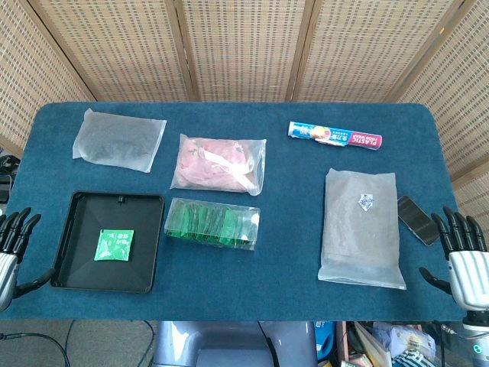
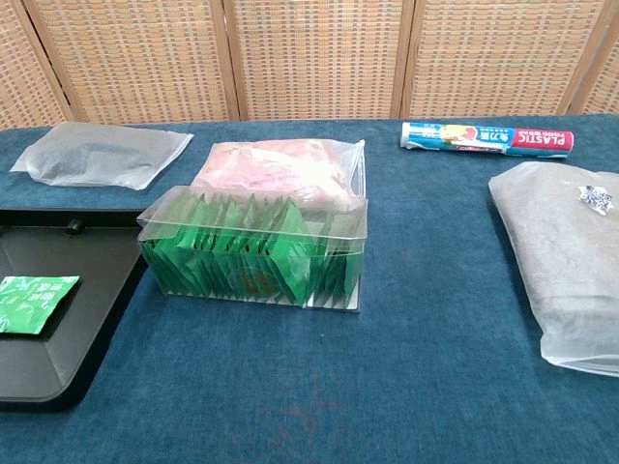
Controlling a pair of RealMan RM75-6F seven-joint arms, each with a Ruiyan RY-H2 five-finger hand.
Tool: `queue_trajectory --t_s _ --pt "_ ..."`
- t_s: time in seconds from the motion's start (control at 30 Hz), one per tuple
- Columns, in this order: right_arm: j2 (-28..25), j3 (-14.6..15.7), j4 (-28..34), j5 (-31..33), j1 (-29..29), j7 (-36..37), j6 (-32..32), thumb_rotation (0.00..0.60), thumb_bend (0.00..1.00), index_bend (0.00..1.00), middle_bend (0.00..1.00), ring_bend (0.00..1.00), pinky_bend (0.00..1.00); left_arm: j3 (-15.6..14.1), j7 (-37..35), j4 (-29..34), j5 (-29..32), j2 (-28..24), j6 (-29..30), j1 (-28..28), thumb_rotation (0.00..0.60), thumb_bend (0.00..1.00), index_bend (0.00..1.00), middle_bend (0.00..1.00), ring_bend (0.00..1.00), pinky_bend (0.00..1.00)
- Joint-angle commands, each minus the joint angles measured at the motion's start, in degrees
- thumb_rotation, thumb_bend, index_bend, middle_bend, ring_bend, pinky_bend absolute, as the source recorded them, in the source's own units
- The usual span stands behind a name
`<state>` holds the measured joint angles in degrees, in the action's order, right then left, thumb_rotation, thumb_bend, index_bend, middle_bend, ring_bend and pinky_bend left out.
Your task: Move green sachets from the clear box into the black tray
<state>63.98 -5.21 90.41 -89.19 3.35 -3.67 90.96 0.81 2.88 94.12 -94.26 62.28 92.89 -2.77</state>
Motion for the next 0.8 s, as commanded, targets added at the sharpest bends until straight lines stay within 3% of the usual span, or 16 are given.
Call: queue_trajectory --t_s 0.03,0.37,0.43,0.57,0.8 --pt "0.0 -0.1 0.0 0.1 0.0 0.3 0.1 0.6 0.0 0.0 0.0 0.0 0.0 0.0 0.1 -0.1 0.0 0.1 -0.2 -0.1 0.6 0.19 0.0 0.0 0.0 0.0" --pt "-0.5 -0.4 0.3 0.5 -0.2 1.8 0.3 0.6 0.0 0.0 0.0 0.0 0.0 0.1 -0.5 1.2 -0.3 0.3 -3.3 -2.1 0.6 0.19 0.0 0.0 0.0 0.0" --pt "-0.7 -0.6 0.3 0.9 -0.2 2.6 0.3 0.6 0.0 0.0 0.0 0.0 0.0 0.0 -1.2 3.1 -1.3 -0.2 -6.7 -4.3 0.6 0.19 0.0 0.0 0.0 0.0" --pt "-1.0 -1.0 0.1 1.9 0.0 3.7 -0.4 0.6 0.0 0.0 0.0 0.0 0.0 2.4 3.8 7.6 -1.8 -0.5 -13.7 -10.2 0.6 0.19 0.0 0.0 0.0 0.0" --pt "-0.9 -1.2 -0.5 2.8 0.3 4.1 -1.4 0.6 0.0 0.0 0.0 0.0 0.0 7.3 13.9 13.0 4.3 3.7 -26.2 -19.5 0.6 0.19 0.0 0.0 0.0 0.0"
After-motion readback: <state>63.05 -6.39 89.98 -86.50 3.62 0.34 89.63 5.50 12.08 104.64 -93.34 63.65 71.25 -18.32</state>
